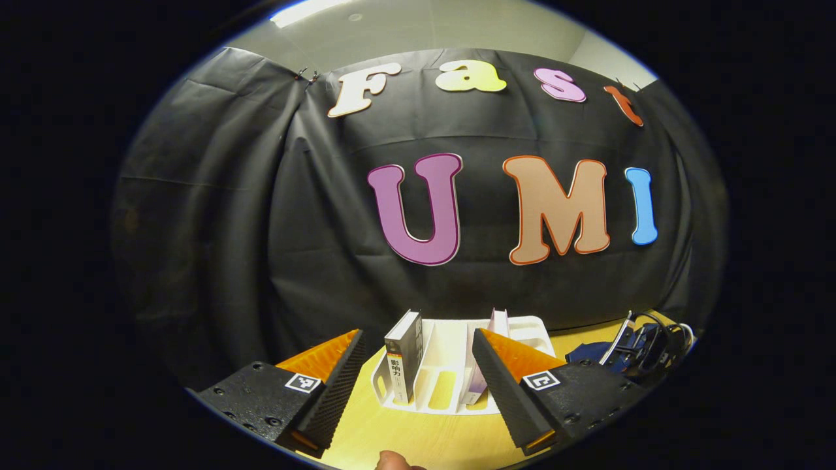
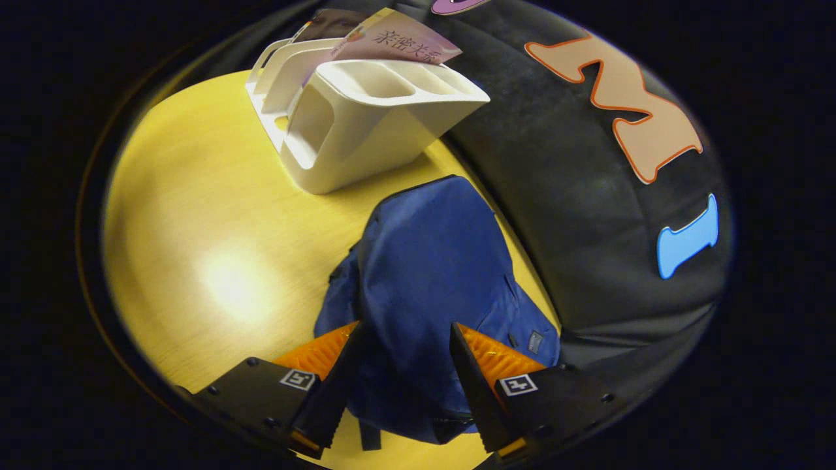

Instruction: Open the schoolbag, grab two books from the bookshelf and put them into the schoolbag.

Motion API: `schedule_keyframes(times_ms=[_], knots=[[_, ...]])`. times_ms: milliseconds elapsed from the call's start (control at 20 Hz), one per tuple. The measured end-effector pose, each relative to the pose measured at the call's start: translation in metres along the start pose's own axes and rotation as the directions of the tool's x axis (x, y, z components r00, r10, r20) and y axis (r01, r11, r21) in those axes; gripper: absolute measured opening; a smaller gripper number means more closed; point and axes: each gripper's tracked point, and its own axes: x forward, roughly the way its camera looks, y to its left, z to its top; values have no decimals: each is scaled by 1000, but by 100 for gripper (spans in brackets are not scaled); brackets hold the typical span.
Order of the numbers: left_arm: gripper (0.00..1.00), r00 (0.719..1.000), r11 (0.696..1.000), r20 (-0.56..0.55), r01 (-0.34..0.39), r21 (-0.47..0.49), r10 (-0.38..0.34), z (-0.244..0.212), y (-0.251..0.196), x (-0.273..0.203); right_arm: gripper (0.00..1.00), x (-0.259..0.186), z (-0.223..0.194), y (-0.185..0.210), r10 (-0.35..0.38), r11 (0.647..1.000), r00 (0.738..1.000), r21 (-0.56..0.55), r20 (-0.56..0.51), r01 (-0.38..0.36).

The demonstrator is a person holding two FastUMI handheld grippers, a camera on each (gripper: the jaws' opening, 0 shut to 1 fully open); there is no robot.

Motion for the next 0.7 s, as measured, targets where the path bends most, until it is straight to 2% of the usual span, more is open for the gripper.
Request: schedule_keyframes(times_ms=[50, 150, 300, 350, 450, 600, 700], knots=[[96, 1000, 1000, 0, 2, 0, -2, 0, 0, 0, 75, 5, -2, 8, 29, 1000, 999, 5, -25, -29], [96, 1000, 1000, 2, 5, 6, -5, 2, 0, -2, 57, 16, -8, 15, 56, 998, 996, -1, -66, -56], [96, 1000, 1000, 9, 1, 18, -1, 5, 1, -3, 30, 25, 3, -1, -18, 1000, 1000, -10, -21, 18], [96, 1000, 1000, 10, 0, 20, 0, 5, 3, -4, 21, 26, 7, -6, -22, 1000, 1000, 9, -14, 22], [96, 1000, 1000, 2, -3, 17, 3, 3, 4, -4, 6, 26, 4, -8, 12, 998, 999, 70, -34, -9], [96, 1000, 1000, -6, -13, 16, 13, 0, 8, -5, 5, 22, 7, -16, 60, 978, 998, 201, -5, -58], [96, 1000, 1000, -12, -11, 11, 11, -2, 5, -3, 1, 12, 13, -25, 78, 954, 996, 288, 38, -85]])
